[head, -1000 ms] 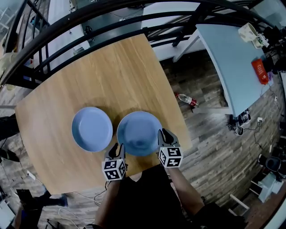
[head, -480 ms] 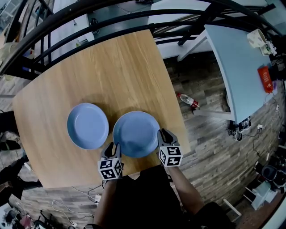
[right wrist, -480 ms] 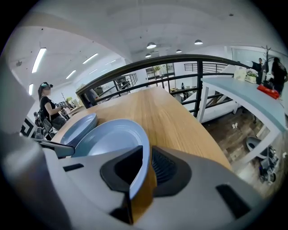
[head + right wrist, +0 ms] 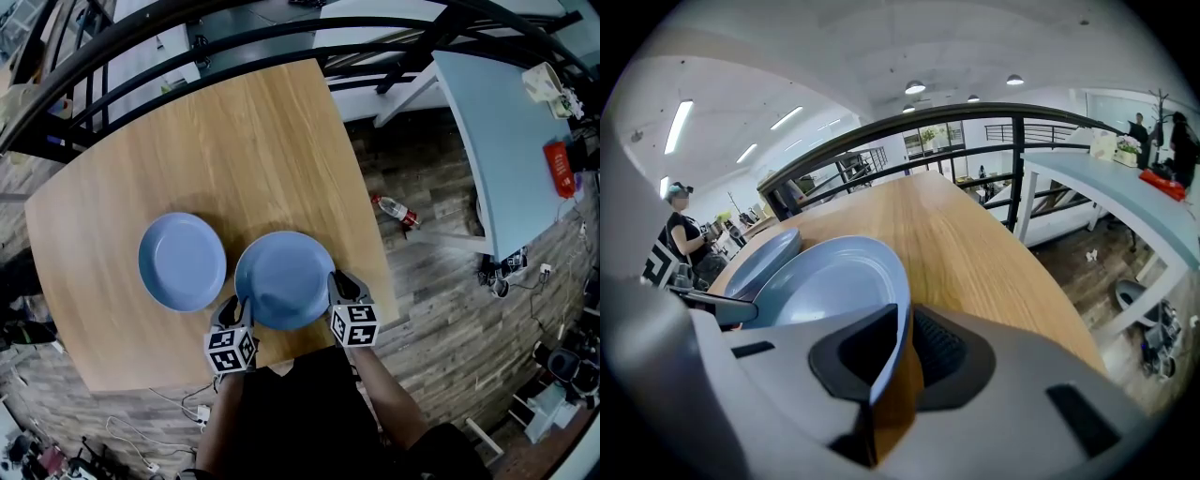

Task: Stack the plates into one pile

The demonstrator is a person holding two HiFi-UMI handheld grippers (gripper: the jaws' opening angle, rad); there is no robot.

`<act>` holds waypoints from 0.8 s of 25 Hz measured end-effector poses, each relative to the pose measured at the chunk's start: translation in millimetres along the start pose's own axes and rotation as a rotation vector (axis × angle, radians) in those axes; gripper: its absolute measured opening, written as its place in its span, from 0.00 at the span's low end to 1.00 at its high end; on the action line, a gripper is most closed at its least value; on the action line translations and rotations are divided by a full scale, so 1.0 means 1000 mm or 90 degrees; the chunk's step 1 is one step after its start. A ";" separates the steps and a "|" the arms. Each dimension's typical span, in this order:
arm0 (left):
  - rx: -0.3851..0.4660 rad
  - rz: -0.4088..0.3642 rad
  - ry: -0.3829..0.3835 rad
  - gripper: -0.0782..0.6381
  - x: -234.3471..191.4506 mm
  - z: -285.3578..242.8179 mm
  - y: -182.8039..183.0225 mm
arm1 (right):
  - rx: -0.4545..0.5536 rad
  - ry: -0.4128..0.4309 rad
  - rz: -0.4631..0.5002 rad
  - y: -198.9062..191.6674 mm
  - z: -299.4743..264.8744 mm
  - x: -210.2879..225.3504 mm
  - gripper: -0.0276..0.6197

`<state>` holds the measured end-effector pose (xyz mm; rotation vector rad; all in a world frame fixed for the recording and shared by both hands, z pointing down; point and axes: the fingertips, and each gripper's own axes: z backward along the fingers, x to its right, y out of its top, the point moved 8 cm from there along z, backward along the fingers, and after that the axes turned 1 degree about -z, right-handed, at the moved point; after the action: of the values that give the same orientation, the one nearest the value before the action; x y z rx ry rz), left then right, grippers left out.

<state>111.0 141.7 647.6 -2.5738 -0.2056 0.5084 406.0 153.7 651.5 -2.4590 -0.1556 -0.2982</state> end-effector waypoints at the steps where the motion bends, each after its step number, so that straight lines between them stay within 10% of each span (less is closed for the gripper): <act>1: 0.000 -0.002 0.000 0.29 0.000 0.000 0.000 | -0.002 -0.001 -0.001 -0.001 0.000 0.000 0.13; 20: -0.001 0.002 -0.017 0.21 -0.005 -0.002 -0.002 | -0.008 -0.012 -0.013 -0.008 -0.004 -0.001 0.11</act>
<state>107.5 141.0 651.9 -2.5709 -0.2121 0.5432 403.1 157.8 658.9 -2.4742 -0.1868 -0.2855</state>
